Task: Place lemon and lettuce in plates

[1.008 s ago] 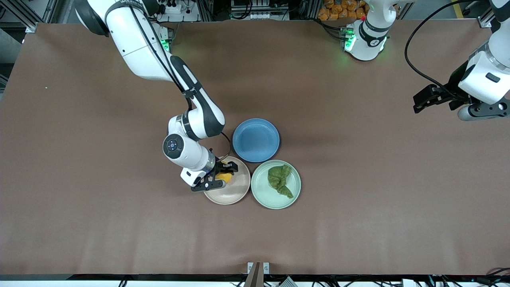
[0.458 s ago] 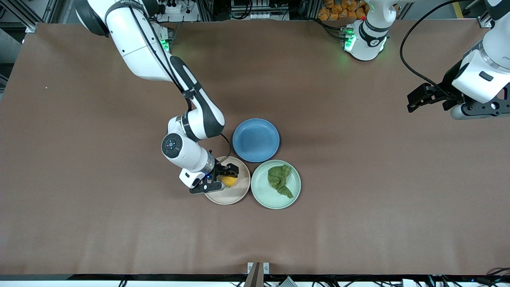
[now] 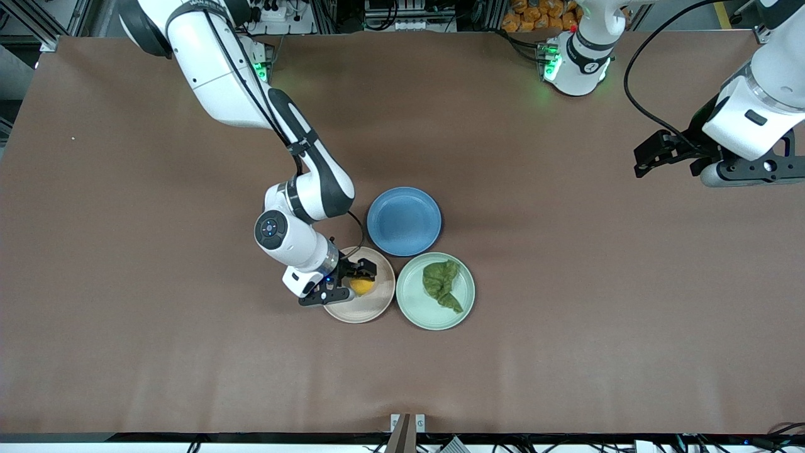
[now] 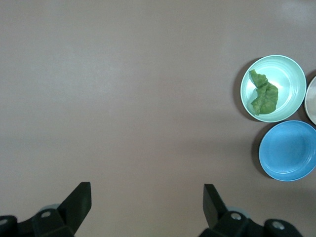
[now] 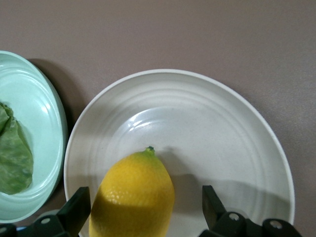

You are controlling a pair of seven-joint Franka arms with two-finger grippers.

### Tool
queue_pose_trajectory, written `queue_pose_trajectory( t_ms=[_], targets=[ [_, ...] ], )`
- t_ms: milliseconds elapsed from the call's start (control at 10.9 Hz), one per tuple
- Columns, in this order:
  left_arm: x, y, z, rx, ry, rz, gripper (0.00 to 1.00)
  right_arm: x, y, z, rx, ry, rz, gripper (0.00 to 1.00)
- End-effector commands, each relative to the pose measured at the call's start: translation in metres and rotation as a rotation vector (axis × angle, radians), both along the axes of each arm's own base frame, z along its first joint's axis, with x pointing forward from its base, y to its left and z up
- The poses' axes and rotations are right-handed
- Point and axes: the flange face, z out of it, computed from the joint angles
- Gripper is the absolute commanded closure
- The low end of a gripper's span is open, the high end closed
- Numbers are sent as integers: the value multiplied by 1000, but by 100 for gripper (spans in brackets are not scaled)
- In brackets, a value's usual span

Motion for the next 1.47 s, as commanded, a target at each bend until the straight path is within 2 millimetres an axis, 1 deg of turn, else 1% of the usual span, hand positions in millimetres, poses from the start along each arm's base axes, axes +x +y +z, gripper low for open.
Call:
queue_pose_trajectory(
  t_ms=[0, 367, 550, 733, 825, 1008, 1100, 1191, 1283, 1375],
  targets=[
    [-3, 1, 4, -23, -11, -10, 0, 7, -3, 11, 21, -1, -28, 0],
    [-6, 3, 8, -33, -15, 6, 0, 9, -8, 15, 23, 0, -32, 0],
    [-7, 4, 10, -31, -12, 5, 0, 12, -13, 20, 22, 8, -35, 0],
    [-8, 4, 9, -31, -11, -2, 0, 15, -23, 23, 11, 33, -32, 0],
    [-8, 4, 9, -31, -11, -3, 0, 17, -29, 28, 6, 56, -23, 0],
    [-7, 5, 9, -30, -9, 0, 0, 22, -49, 36, -32, 87, -15, 0],
    [-9, 5, 10, -29, -6, 6, 0, 22, -54, 37, -52, 98, -5, 0],
    [-12, 5, 14, -28, -10, 6, 0, 25, -67, 40, -80, 104, -6, 0],
    [-12, 9, 13, -27, -6, 4, 0, 26, -75, 44, -97, 124, -4, 0],
    [-12, 9, 13, -26, 0, 5, 0, 27, -89, 47, -118, 154, -12, 0]
  ],
)
